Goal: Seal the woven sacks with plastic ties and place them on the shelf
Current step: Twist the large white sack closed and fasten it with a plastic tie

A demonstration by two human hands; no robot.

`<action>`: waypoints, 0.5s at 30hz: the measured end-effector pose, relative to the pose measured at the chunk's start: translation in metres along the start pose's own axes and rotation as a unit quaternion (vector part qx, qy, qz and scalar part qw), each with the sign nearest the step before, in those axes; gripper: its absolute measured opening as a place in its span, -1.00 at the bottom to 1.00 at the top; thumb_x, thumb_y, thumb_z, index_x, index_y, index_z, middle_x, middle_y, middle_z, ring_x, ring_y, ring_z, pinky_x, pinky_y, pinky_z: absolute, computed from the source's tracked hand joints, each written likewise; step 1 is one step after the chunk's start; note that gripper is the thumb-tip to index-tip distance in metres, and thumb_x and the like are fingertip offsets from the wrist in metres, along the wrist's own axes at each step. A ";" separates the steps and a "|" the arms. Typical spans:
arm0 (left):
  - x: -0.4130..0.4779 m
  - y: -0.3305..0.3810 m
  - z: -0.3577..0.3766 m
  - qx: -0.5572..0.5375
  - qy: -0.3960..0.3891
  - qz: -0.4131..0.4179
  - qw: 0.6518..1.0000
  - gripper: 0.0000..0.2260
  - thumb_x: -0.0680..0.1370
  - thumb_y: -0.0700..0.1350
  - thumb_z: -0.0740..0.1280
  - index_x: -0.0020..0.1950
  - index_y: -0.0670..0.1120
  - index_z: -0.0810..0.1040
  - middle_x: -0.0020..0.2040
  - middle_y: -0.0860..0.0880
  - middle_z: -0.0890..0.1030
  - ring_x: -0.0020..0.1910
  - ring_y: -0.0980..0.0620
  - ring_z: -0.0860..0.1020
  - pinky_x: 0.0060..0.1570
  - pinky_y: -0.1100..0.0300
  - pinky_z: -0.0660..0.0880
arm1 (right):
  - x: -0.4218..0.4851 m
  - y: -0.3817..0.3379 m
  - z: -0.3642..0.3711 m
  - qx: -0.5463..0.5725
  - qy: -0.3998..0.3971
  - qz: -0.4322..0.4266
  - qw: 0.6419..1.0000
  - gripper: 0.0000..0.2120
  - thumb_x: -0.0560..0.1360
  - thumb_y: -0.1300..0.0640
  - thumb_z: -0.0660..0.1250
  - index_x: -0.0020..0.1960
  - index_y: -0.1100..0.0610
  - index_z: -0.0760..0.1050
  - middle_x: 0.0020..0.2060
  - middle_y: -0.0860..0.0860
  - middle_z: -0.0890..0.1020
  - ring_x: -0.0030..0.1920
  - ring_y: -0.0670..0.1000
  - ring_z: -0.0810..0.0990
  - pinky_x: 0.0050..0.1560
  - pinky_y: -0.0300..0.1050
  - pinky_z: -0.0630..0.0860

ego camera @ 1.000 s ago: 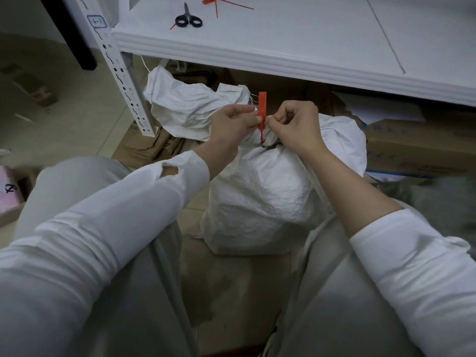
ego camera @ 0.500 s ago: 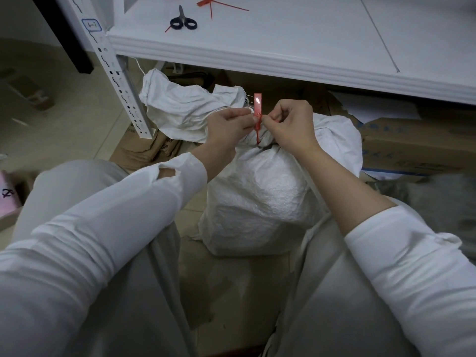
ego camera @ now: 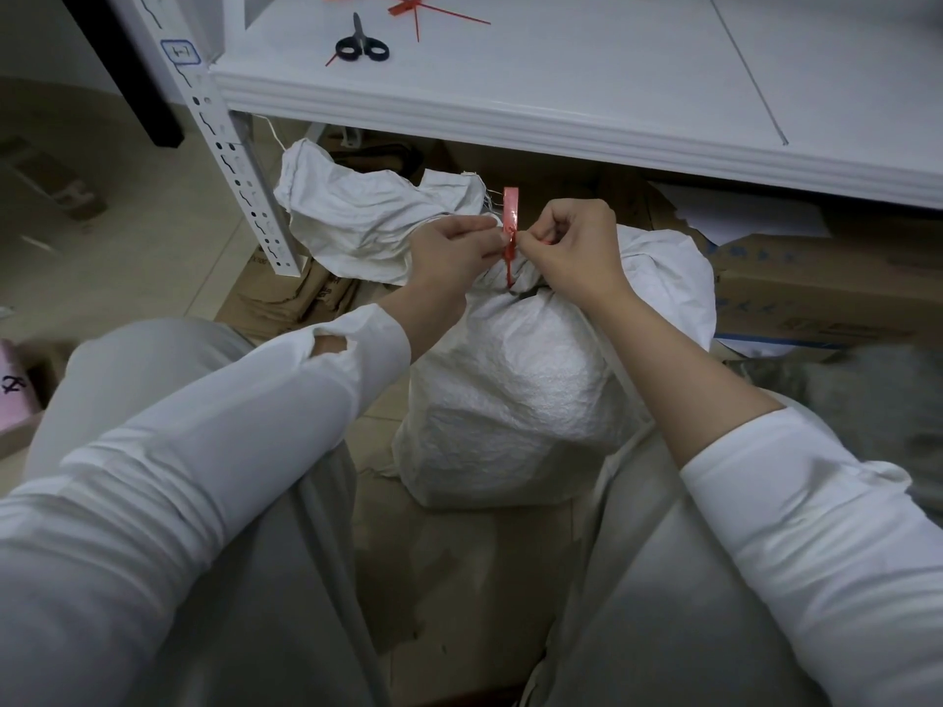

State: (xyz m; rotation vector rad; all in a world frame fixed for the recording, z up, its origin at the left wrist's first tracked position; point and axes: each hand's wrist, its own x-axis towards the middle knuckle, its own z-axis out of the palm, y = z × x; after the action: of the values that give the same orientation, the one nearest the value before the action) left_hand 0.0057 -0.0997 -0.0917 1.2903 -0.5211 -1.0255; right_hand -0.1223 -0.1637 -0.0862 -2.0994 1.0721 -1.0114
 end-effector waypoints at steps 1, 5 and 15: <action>0.000 0.000 0.000 0.003 -0.001 0.001 1.000 -0.80 0.40 -0.38 0.47 0.00 -0.26 0.60 -0.12 -0.18 0.67 -0.12 -0.04 0.69 -0.07 0.18 0.62 | 0.000 0.000 0.000 -0.001 0.000 0.001 1.000 -0.85 0.40 0.28 0.41 -0.33 0.28 0.55 -0.43 0.09 0.56 -0.41 -0.08 0.50 -0.34 -0.35 0.46; -0.001 0.000 0.001 0.024 -0.002 0.017 1.000 -0.83 0.41 -0.37 0.46 -0.04 -0.21 0.61 -0.13 -0.15 0.67 -0.13 -0.02 0.69 -0.07 0.20 0.62 | 0.000 -0.002 0.000 0.004 -0.002 0.002 1.000 -0.84 0.39 0.29 0.41 -0.36 0.24 0.53 -0.48 -0.01 0.51 -0.43 -0.13 0.46 -0.36 -0.38 0.43; 0.001 -0.003 0.003 0.151 -0.019 0.114 0.982 -0.81 0.46 -0.35 0.42 0.05 -0.20 0.65 -0.13 -0.08 0.69 -0.11 0.04 0.68 -0.01 0.14 0.63 | 0.000 -0.005 -0.003 0.008 -0.011 0.015 1.000 -0.82 0.38 0.32 0.40 -0.39 0.25 0.50 -0.50 -0.02 0.48 -0.44 -0.11 0.46 -0.35 -0.42 0.40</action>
State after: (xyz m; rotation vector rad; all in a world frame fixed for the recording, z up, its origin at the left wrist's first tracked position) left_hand 0.0030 -0.1014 -0.0938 1.4404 -0.8581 -0.8003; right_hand -0.1221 -0.1615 -0.0807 -2.0716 1.0785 -0.9764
